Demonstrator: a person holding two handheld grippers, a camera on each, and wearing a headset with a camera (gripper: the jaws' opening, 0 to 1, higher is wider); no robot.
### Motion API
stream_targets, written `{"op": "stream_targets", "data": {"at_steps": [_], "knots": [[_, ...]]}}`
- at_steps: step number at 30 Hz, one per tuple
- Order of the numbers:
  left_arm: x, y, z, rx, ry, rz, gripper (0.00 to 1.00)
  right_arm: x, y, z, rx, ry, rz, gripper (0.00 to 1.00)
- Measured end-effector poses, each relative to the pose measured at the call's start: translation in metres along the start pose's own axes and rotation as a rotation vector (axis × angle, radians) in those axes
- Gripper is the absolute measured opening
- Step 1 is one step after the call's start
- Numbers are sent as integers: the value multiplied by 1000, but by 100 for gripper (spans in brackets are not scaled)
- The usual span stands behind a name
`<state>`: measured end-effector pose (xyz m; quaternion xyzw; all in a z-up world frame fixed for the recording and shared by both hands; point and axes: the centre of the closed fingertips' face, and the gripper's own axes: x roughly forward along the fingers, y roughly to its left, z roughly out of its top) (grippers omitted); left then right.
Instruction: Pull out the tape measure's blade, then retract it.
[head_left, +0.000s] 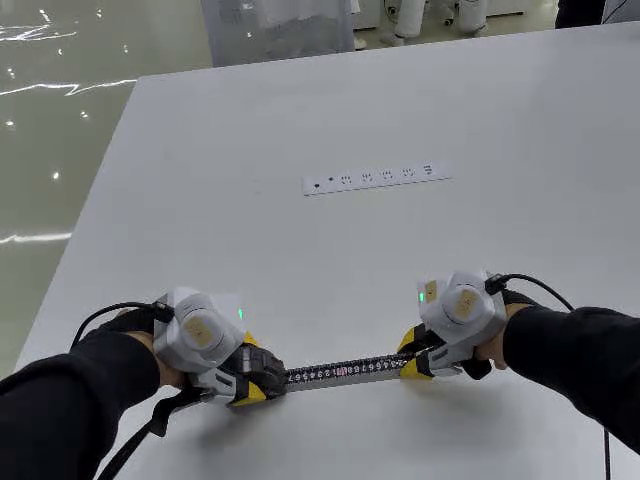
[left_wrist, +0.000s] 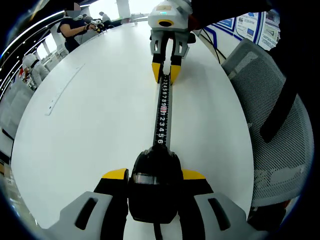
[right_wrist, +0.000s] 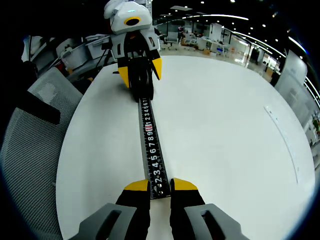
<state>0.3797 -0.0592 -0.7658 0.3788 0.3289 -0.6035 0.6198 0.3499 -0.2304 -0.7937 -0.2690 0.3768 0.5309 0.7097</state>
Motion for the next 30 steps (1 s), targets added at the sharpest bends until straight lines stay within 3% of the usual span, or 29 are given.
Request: {"op": "stream_targets", "data": {"at_steps": [30], "knots": [[0,0,0,0,2,4,33,-11,-3,-13,8,9,-7,10]]}}
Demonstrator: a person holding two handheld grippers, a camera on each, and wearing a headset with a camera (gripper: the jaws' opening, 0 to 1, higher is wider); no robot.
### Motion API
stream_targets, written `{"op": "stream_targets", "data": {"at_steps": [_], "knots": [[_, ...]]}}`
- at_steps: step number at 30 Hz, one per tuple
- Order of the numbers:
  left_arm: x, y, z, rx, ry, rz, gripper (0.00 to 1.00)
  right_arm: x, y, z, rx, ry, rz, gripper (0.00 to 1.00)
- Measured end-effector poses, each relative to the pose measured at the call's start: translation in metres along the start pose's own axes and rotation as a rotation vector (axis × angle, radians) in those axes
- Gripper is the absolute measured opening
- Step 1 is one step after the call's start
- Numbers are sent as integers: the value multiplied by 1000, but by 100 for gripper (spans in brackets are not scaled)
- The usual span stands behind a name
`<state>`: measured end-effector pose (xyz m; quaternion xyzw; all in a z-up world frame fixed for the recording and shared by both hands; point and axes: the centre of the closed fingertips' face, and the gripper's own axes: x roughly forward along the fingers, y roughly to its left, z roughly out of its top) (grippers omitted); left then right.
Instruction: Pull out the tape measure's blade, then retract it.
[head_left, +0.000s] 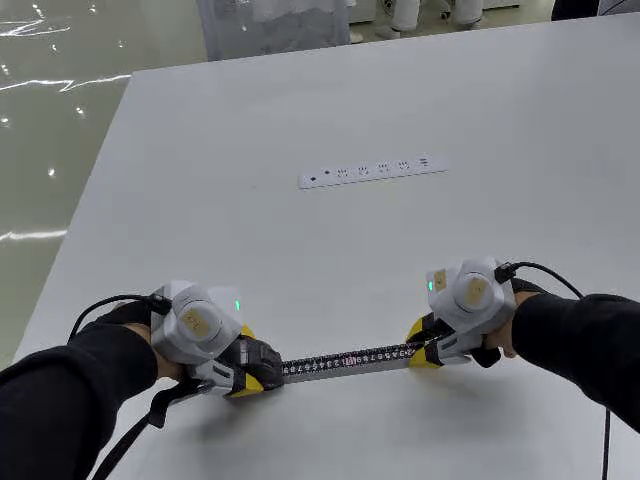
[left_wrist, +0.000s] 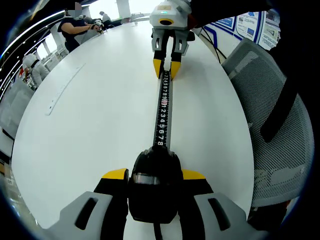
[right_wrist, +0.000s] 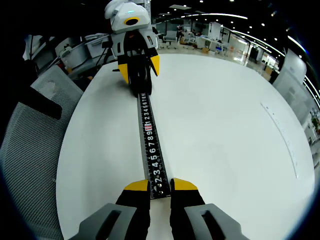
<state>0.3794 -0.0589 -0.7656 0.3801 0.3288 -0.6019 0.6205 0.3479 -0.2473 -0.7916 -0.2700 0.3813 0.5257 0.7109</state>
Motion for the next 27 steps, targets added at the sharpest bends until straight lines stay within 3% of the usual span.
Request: {"op": "stream_targets", "data": {"at_steps": [27], "knots": [[0,0,0,2,0,3,33,-5,-3,-12,3,18,-1,9]]}}
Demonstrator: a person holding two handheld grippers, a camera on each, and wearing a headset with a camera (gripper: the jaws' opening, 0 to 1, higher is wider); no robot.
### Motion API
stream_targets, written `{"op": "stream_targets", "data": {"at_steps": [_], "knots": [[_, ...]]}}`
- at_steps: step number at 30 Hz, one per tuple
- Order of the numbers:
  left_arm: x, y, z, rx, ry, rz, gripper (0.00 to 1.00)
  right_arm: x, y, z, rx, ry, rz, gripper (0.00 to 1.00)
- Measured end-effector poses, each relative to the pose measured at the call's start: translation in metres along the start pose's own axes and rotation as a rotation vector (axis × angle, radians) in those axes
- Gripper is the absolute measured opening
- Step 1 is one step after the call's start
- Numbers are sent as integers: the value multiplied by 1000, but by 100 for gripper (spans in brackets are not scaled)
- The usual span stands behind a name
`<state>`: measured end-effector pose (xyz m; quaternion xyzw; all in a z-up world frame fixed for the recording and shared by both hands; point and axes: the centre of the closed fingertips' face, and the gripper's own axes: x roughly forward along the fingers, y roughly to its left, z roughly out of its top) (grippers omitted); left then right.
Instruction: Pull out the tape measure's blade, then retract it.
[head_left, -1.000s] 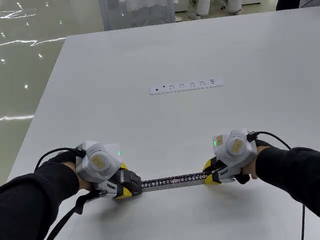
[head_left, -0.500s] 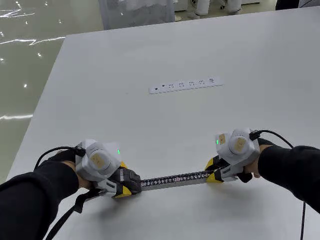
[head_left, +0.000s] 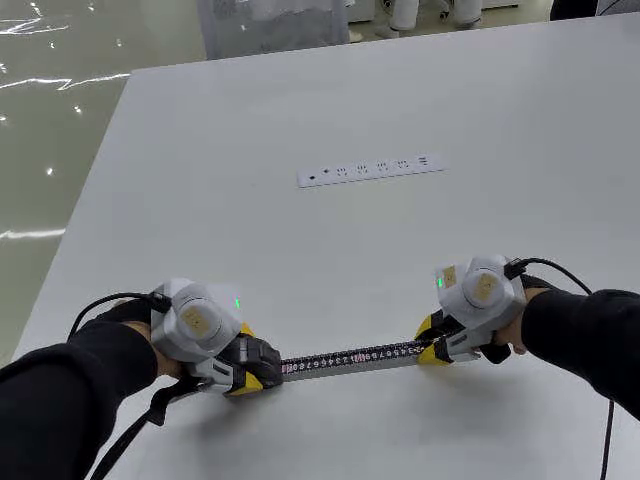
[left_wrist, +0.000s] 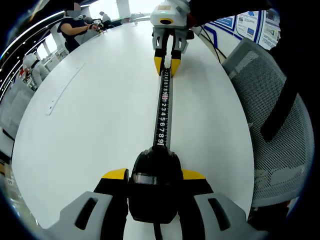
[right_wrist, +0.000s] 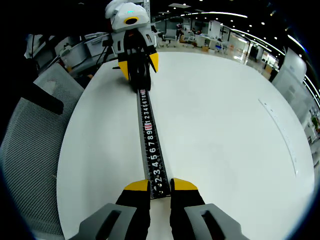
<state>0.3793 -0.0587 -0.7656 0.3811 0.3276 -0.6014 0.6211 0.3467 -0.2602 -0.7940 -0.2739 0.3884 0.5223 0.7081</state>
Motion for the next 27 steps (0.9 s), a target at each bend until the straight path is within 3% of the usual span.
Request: {"op": "stream_targets", "data": {"at_steps": [27], "knots": [[0,1,0,-3,0,3,33,-8,-1,-10,4,8,1,9]]}}
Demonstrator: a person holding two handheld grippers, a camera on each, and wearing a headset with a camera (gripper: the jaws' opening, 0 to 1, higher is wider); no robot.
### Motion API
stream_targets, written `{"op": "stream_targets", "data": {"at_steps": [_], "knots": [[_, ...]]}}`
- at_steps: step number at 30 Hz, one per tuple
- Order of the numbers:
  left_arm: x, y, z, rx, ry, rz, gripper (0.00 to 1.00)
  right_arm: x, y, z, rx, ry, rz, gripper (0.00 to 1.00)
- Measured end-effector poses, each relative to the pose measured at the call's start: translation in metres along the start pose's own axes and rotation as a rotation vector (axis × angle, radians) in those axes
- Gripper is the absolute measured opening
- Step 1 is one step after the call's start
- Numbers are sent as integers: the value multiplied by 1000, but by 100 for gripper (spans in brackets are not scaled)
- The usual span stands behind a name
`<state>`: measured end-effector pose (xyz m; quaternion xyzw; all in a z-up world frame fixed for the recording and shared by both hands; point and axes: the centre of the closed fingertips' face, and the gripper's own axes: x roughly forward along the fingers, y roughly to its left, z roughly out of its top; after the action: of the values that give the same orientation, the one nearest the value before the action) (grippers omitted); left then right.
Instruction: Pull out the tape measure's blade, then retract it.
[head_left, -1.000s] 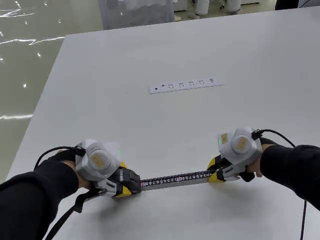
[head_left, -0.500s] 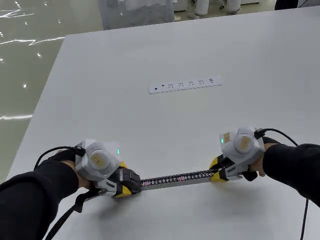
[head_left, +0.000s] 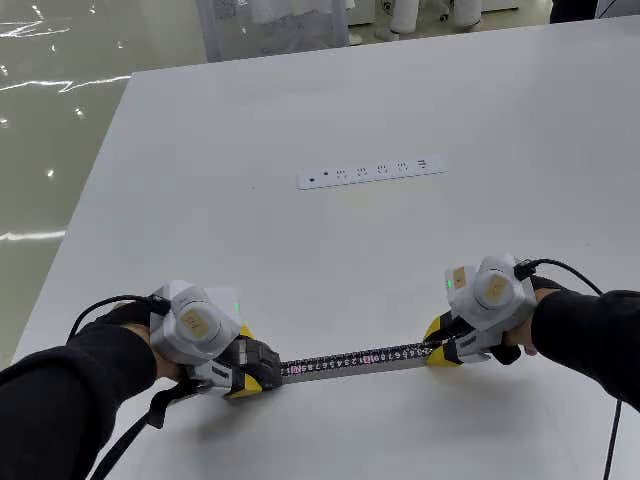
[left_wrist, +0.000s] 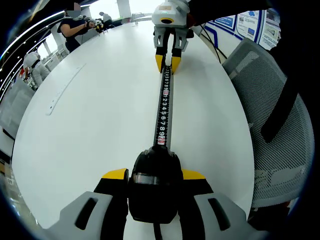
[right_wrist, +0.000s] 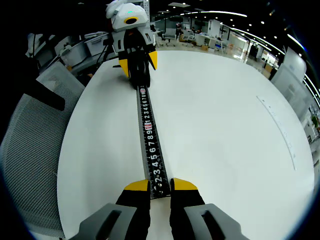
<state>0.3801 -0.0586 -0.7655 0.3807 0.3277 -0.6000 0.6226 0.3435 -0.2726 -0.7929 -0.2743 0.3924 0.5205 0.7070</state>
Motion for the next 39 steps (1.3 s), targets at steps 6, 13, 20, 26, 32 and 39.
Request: {"op": "stream_targets", "data": {"at_steps": [6,13,20,26,32,39], "knots": [[0,0,0,-2,-1,0,33,-1,-1,-2,-2,3,1,9],[0,0,0,-2,0,0,33,-3,-2,-4,2,3,-1,9],[0,0,0,-1,1,-2,33,-4,-2,-6,7,4,-3,9],[0,0,0,-2,1,0,33,-5,-2,-7,8,5,-5,9],[0,0,0,-2,1,1,33,-6,-2,-9,10,7,-7,9],[1,0,0,-3,1,2,33,-8,-2,-11,15,6,-7,9]]}}
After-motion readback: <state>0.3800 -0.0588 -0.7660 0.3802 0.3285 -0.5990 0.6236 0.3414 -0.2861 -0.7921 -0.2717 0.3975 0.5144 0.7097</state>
